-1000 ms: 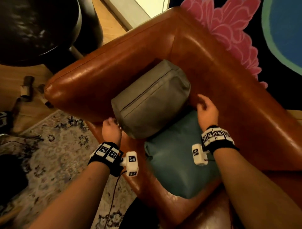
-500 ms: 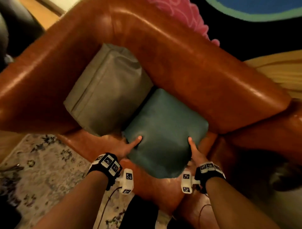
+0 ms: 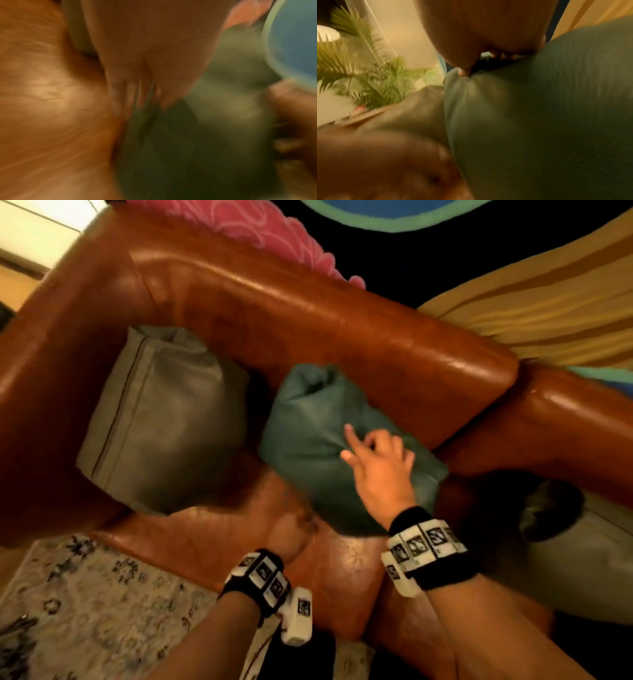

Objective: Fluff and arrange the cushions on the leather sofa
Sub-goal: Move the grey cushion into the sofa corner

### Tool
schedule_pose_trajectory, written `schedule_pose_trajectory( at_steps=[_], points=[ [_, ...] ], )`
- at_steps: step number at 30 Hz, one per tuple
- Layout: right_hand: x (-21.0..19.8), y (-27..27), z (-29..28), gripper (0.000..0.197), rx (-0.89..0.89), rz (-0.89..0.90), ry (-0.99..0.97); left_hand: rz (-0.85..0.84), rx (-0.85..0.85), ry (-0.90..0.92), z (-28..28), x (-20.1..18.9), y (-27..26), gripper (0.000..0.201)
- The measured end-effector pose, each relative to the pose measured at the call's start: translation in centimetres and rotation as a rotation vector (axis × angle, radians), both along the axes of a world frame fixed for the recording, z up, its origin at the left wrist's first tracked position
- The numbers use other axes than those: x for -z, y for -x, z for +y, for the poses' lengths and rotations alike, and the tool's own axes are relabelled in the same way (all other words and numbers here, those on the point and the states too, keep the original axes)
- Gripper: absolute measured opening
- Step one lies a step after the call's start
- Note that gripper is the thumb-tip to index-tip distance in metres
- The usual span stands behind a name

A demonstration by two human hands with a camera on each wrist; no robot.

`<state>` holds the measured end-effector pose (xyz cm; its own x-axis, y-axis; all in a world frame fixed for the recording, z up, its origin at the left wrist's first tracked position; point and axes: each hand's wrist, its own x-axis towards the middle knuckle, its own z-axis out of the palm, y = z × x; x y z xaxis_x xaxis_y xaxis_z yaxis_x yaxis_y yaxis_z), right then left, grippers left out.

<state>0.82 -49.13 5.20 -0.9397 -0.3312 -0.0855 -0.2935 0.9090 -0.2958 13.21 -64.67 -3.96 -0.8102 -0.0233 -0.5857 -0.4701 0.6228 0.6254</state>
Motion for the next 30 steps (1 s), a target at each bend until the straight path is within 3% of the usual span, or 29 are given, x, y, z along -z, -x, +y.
schedule_pose_trajectory(
  at_steps=[2,3,4,6,7,9,11,13,15,18,20,24,25,27,29,30],
  points=[
    [1.6,-0.5,-0.6,0.05,-0.139,-0.064,-0.045,0.138,-0.531,0.009,-2.1,-1.3,3.6,0.04],
    [2.3,-0.5,-0.6,0.053,-0.19,-0.137,-0.051,0.246,-0.67,0.058,-3.5,-2.4,5.2,0.049],
    [2.5,0.0,-0.3,0.055,-0.209,-0.181,0.004,0.356,-0.694,0.113,-4.7,-3.9,7.0,0.056],
    [2.5,0.8,0.5,0.051,-0.115,-0.19,0.231,0.442,-0.537,0.14,-6.8,-6.1,10.0,0.06],
    [1.9,1.1,1.1,0.049,0.009,-0.113,0.31,0.419,-0.449,0.119,-7.4,-6.9,11.2,0.061],
    [2.3,1.5,3.7,0.055,0.43,-0.03,0.29,0.345,-0.334,0.096,-7.7,-8.1,12.6,0.062],
    [2.6,1.2,5.4,0.068,0.807,-0.347,0.428,0.29,-0.27,0.113,-7.0,-8.8,13.1,0.057],
    [2.5,0.7,5.7,0.066,0.92,-0.626,0.661,0.232,-0.237,0.122,-6.2,-9.0,13.4,0.05],
    [1.8,0.9,4.9,0.058,0.818,-0.636,0.647,0.221,-0.356,0.038,-7.0,-8.6,13.6,0.042],
    [0.4,2.7,4.4,0.06,0.695,-0.519,0.528,0.178,-0.53,-0.085,-9.2,-7.6,14.3,0.055],
    [0.7,3.7,4.1,0.065,0.631,-0.542,0.413,0.146,-0.558,-0.041,-11.1,-4.9,14.3,0.07],
    [0.7,4.4,3.4,0.073,0.687,-0.762,0.311,0.164,-0.587,0.189,-8.2,-9.0,13.5,0.059],
    [0.4,4.3,3.2,0.069,0.719,-0.714,0.318,0.218,-0.544,0.307,-7.3,-10.0,13.3,0.052],
    [-0.9,3.6,2.6,0.056,0.712,-0.391,0.227,0.393,-0.388,0.488,-5.7,-11.4,13.2,0.035],
    [-1.8,2.6,1.8,0.044,0.53,-0.085,0.228,0.512,-0.196,0.364,-4.5,-11.4,13.1,0.017],
    [-2.0,2.1,1.4,0.042,0.391,-0.079,0.264,0.469,-0.099,0.294,-4.0,-11.1,13.2,0.015]
  ],
)
